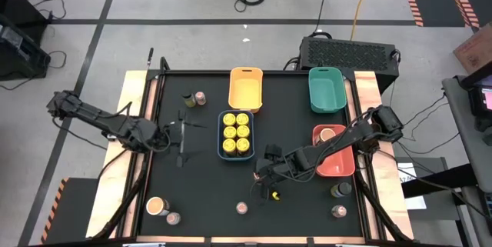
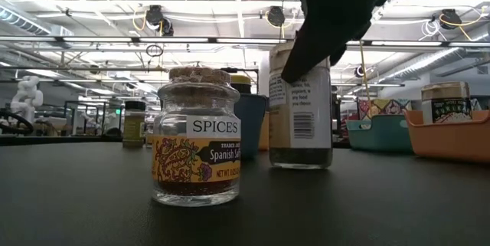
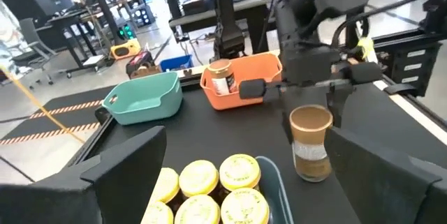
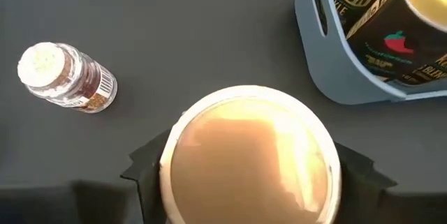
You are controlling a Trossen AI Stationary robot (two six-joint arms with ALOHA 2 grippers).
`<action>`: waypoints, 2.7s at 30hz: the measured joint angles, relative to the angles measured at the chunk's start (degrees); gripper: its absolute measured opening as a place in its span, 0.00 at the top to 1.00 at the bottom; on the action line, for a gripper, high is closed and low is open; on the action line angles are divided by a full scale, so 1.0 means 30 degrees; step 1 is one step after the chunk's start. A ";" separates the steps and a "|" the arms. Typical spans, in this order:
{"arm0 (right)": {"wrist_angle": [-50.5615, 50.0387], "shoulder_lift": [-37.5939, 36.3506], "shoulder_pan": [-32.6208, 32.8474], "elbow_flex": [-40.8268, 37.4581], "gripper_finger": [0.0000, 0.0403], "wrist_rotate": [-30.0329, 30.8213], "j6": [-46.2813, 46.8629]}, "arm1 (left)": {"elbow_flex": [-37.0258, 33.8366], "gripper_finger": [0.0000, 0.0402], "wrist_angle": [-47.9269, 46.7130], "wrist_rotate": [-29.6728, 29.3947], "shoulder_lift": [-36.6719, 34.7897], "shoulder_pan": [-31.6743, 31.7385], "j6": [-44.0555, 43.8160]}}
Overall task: Sort spices by type
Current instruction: Put the gold seasoning bottle into the orange bin
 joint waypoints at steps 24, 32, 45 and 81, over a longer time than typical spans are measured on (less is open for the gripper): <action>-1.5670 -0.8776 0.4359 0.1567 0.36 0.4999 1.1403 | 0.0000 0.03 -0.0138 0.0154 0.0133 0.0190 -0.0057; -1.8925 -0.9359 0.6659 -0.0274 0.36 0.5838 1.7211 | 0.0000 0.03 -0.0138 0.0188 0.0133 0.0190 -0.0057; -1.9065 -1.1083 0.7997 -0.5342 0.36 0.4871 2.3580 | 0.0000 0.03 -0.0146 0.0188 0.0133 0.0190 -0.0064; -2.0735 -1.1045 0.7949 -0.8917 0.31 0.3550 3.0627 | 0.0000 0.03 -0.0160 0.0195 0.0133 0.0190 -0.0071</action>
